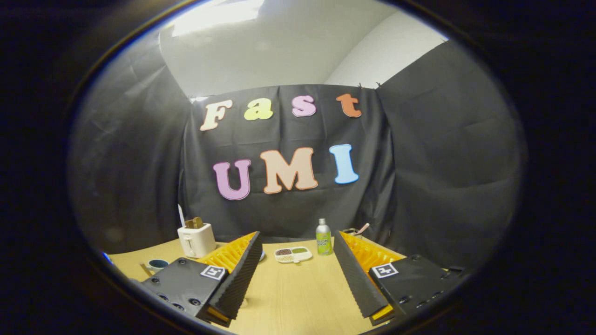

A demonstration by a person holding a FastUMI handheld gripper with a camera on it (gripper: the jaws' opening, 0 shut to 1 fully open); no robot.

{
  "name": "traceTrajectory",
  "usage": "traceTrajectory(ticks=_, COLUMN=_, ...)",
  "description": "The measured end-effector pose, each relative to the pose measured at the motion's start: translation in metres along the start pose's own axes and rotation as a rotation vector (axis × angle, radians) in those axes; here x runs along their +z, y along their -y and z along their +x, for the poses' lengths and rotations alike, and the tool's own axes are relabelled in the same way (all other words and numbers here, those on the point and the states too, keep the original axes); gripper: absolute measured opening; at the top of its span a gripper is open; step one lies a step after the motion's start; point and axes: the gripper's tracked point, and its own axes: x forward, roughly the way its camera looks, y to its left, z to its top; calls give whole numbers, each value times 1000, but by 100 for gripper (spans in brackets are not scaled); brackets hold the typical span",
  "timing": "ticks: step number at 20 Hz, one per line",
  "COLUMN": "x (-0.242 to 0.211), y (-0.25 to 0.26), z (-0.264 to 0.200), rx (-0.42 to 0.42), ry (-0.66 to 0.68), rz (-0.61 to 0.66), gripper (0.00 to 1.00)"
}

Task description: Take the bottle from table, then pour the juice into the cup, finally place the bottle on the coaster

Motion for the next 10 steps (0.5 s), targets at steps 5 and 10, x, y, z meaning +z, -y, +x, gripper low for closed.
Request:
traceTrajectory(ticks=5, x=-2, y=-5, z=-1, rx=13, ry=-5, rz=-9, gripper=98)
traceTrajectory(ticks=10, x=-7, y=-10, z=-2, rx=22, ry=-17, rz=-15, gripper=98)
